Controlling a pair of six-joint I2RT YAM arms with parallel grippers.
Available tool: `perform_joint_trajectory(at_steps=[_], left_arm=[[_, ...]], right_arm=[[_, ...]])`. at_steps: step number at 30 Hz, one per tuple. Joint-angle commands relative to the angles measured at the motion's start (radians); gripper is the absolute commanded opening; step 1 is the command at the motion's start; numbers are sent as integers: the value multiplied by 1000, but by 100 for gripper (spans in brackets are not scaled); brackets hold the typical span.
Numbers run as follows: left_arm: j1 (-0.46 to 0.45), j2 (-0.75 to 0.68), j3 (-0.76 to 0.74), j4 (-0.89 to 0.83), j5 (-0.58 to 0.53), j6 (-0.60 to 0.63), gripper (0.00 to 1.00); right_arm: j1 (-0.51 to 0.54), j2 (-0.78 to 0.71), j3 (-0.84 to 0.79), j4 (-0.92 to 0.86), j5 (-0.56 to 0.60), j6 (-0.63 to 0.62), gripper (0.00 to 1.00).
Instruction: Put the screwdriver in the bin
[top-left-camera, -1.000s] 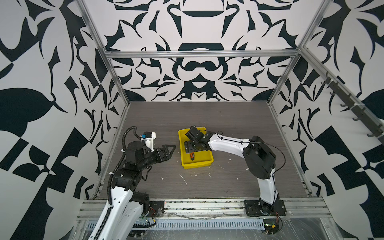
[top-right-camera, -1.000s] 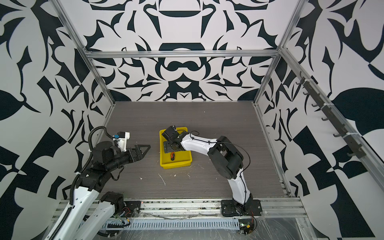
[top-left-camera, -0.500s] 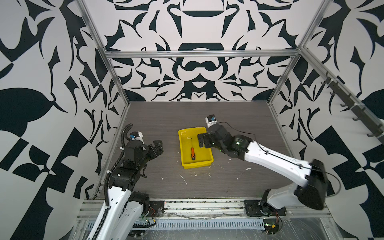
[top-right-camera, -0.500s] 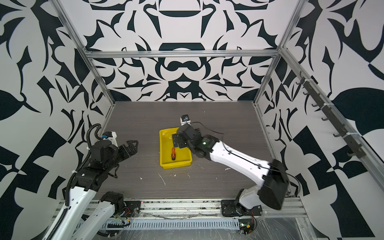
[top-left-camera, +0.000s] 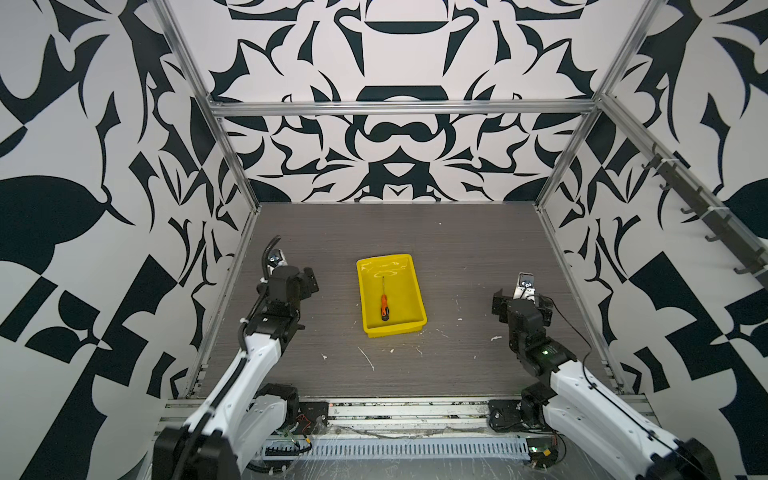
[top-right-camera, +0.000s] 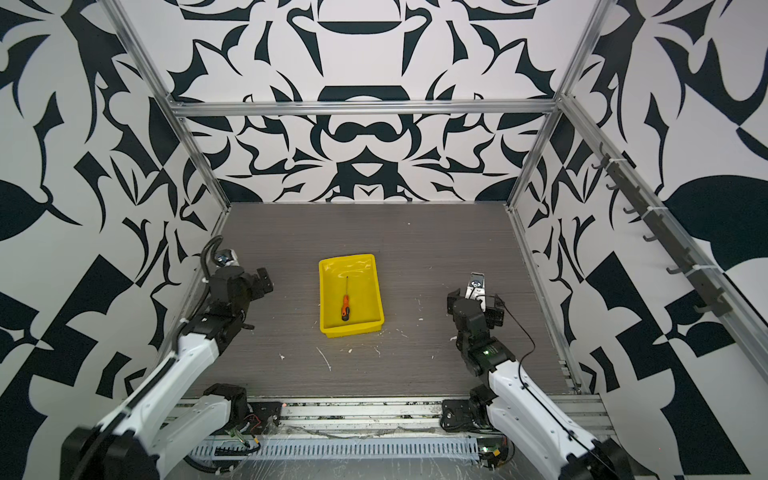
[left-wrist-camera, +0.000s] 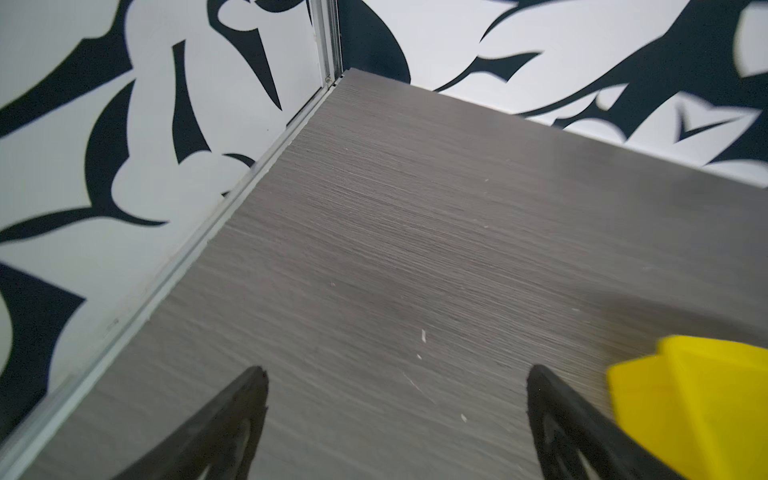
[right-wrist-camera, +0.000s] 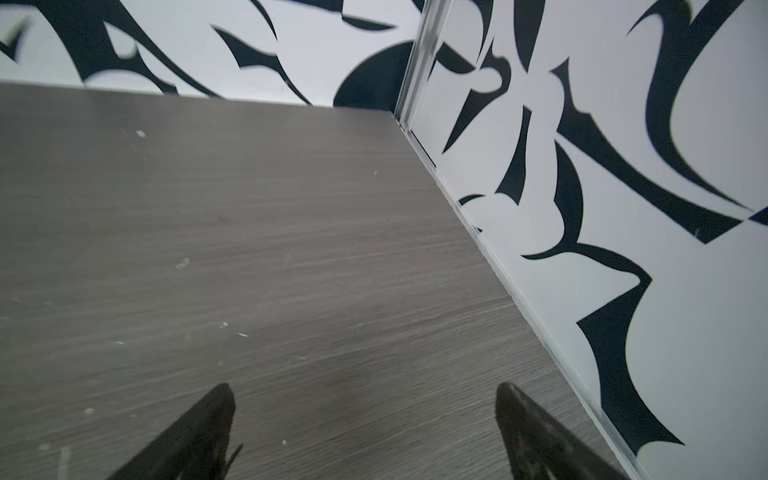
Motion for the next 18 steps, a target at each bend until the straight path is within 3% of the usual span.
perform_joint_trajectory(at_steps=[1,6,8,13,16,18], left_arm=[[35,148,-55,338,-80,157,99],[119,338,-94,608,6,161,99],[141,386,-92,644,65,162,99],[156,460,-126,751,83,152,99],[187,466,-137,766,160,139,99],[200,471,-140,773,202,141,99]], right_arm=[[-47,165,20,366,-71,-98,100],[-93,439,44,647,-117,-111,100],[-113,524,63,703,-120,-127,100],[-173,687,58,845,-197,-99,100],[-186,741,64,880,-214,-91,100],[-198,738,92,810,-224,-80,100]])
